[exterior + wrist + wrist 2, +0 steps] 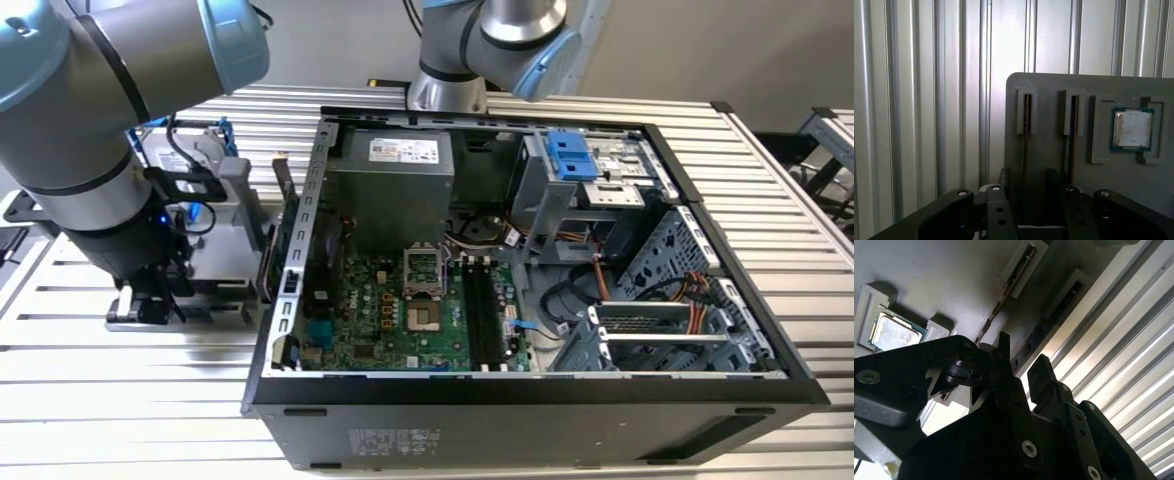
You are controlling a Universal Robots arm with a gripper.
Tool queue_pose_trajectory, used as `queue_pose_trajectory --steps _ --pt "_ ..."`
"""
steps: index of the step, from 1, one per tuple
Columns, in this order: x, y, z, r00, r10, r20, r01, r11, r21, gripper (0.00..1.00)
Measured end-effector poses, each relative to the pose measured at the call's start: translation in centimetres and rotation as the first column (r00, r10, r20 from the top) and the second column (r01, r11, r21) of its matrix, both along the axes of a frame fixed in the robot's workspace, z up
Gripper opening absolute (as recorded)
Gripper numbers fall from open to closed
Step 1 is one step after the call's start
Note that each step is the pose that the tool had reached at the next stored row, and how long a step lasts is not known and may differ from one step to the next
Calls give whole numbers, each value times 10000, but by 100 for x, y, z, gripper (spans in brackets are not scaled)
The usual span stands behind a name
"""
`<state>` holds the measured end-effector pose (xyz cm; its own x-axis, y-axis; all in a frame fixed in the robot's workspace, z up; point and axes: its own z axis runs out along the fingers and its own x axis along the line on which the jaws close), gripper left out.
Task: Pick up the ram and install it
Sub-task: 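Pick up the ram and move it above insertion slot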
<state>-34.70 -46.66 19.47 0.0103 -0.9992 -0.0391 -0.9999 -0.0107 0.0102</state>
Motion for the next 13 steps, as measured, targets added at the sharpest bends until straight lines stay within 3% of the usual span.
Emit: queue_pose_trajectory --steps 13 --pt "0 0 -1 10000 -1 0 1 10000 1 100"
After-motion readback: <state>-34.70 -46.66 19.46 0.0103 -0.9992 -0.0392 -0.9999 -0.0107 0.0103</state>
